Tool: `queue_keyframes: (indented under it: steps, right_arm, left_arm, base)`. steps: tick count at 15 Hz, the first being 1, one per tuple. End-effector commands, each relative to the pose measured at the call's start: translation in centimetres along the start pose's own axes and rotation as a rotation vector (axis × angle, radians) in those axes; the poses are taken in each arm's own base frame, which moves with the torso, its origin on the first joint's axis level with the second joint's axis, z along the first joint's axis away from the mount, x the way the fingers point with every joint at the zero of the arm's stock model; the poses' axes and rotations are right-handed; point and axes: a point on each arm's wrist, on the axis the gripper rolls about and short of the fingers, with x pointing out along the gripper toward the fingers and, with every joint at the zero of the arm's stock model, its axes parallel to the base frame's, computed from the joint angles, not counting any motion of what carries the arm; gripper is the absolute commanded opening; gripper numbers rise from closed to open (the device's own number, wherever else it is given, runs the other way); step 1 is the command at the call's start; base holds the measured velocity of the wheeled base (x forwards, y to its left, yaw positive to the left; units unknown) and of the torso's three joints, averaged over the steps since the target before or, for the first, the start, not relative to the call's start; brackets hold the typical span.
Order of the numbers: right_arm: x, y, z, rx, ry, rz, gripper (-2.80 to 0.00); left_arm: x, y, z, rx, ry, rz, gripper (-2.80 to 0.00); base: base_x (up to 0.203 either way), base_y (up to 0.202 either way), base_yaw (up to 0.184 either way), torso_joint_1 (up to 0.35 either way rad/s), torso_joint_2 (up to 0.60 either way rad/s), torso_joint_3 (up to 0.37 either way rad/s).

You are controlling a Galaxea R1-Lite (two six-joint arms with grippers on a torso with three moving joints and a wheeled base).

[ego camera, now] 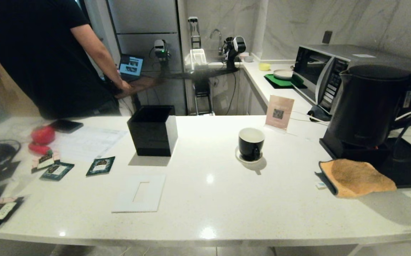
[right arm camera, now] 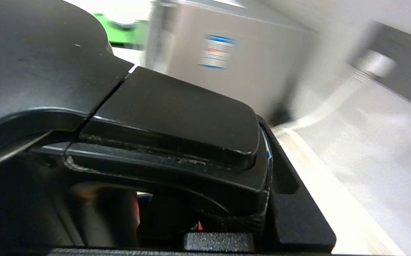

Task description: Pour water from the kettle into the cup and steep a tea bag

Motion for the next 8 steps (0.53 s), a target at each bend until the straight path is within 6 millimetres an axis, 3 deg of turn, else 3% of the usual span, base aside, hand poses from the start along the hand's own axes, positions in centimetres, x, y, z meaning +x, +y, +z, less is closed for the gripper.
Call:
queue_keyframes:
  steps: [1,8]
  right_arm:
    - [-0.1,-2.8,-0.2,0.023,0.005,-0.083,-2.80]
    - [-1.6,-9.1,-2.6,0.033,0.080,-0.281,-2.80]
  left_arm:
    - [0.0,0.0,0.0,-0.001,0.001,0.001,-2.80]
    - [0.0,0.0,0.0,-0.001,0.001,0.001,-2.80]
  base:
    - [0.000,0.000,0.000,0.000,0.00,0.000]
    - [0.000,0.000,0.000,0.000,0.00,0.000]
